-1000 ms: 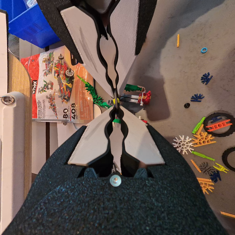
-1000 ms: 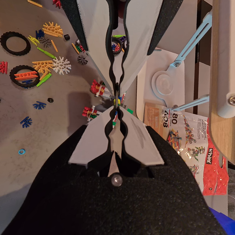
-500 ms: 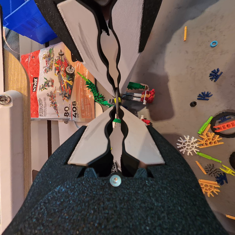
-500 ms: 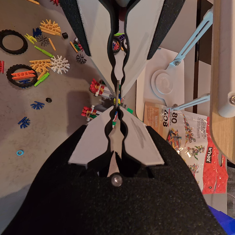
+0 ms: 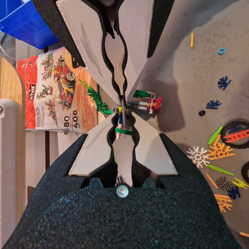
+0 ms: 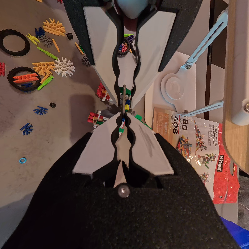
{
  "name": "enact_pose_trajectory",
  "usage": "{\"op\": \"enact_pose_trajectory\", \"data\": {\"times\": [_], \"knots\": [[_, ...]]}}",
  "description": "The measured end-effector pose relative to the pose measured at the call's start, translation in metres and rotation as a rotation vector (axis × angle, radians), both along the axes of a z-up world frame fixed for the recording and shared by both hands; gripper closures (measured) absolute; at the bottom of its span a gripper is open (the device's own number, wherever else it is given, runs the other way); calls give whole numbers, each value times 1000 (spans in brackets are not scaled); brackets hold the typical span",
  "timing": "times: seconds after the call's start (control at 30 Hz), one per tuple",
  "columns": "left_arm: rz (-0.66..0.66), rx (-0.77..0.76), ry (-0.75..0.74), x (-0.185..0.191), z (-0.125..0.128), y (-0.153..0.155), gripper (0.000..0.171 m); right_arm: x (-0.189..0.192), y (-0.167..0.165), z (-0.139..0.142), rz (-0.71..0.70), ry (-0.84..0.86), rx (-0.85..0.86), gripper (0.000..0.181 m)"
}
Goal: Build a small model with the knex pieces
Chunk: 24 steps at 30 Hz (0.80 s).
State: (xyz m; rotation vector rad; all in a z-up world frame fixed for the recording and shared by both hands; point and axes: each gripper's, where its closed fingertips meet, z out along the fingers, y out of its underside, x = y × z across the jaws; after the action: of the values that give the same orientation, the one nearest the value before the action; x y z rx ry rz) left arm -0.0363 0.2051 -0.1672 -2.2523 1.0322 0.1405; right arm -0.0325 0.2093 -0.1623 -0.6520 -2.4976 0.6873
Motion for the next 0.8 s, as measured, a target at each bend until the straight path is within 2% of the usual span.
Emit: {"op": "enact_pose_trajectory", "data": {"times": [0.33,0.8], "knots": [[-9,-6,-10,4,-2,2,166,2,-1,-2,6,-10,7,179],[-6,-72,-32,12,-3,-11,162,9,-7,-6,35,-49,11,179]]}}
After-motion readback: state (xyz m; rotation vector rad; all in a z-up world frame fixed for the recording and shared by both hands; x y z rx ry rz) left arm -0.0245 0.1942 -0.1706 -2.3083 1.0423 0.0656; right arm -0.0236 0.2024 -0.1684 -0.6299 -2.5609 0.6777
